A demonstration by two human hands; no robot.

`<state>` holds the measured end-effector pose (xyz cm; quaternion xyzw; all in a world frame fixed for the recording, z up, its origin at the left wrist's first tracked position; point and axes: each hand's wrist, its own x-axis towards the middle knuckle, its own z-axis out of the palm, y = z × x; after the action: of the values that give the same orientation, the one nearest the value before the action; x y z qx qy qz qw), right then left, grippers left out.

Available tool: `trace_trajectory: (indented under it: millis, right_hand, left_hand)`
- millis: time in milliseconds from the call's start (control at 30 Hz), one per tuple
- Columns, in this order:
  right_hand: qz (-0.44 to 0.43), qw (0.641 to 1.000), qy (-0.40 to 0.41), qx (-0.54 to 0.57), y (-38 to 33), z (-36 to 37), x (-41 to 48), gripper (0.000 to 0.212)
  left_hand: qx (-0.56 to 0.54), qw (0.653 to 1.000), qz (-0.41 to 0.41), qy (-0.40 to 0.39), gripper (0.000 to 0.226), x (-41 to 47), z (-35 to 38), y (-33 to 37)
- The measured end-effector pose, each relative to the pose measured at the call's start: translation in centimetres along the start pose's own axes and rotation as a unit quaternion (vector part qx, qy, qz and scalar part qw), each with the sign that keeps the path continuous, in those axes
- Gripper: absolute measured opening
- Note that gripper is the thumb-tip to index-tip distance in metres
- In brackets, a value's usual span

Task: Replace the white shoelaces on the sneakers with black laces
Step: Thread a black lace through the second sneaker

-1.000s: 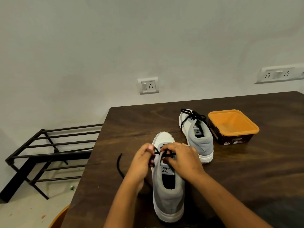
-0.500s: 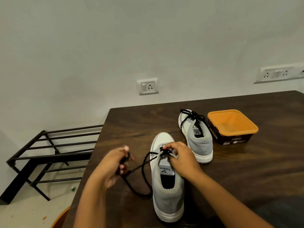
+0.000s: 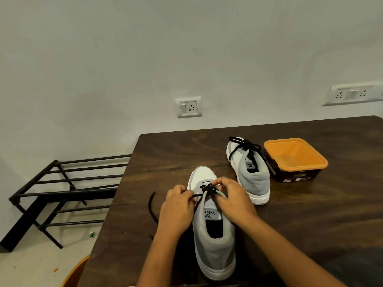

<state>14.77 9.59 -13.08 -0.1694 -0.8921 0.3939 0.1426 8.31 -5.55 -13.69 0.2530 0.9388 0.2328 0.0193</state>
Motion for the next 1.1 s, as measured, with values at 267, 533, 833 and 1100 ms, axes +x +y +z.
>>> trace_trajectory:
  millis: [267, 533, 833, 1100]
  right_hand:
    - [0.002, 0.995, 0.048, -0.083, -0.7, -0.6, 0.1, 0.031]
    - [-0.017, 0.924, -0.178, 0.338, -7.8, -0.8, -2.5, 0.019]
    - [0.026, 0.940, -0.235, 0.247, -5.7, -5.9, -0.4, 0.020]
    - [-0.053, 0.975, -0.147, 0.155, -3.8, -6.4, 1.1, 0.021]
  left_hand:
    - [-0.629, 0.768, -0.116, -0.036, 0.026, -1.6, -7.1, 0.4]
    - [-0.817, 0.574, -0.058, 0.020, 0.056, -1.7, -9.2, 4.7]
    - [-0.372, 0.886, -0.273, 0.052, 0.027, -0.8, -7.9, -2.0]
    - [-0.079, 0.991, -0.048, 0.095, 0.051, -1.0, -5.6, 1.6]
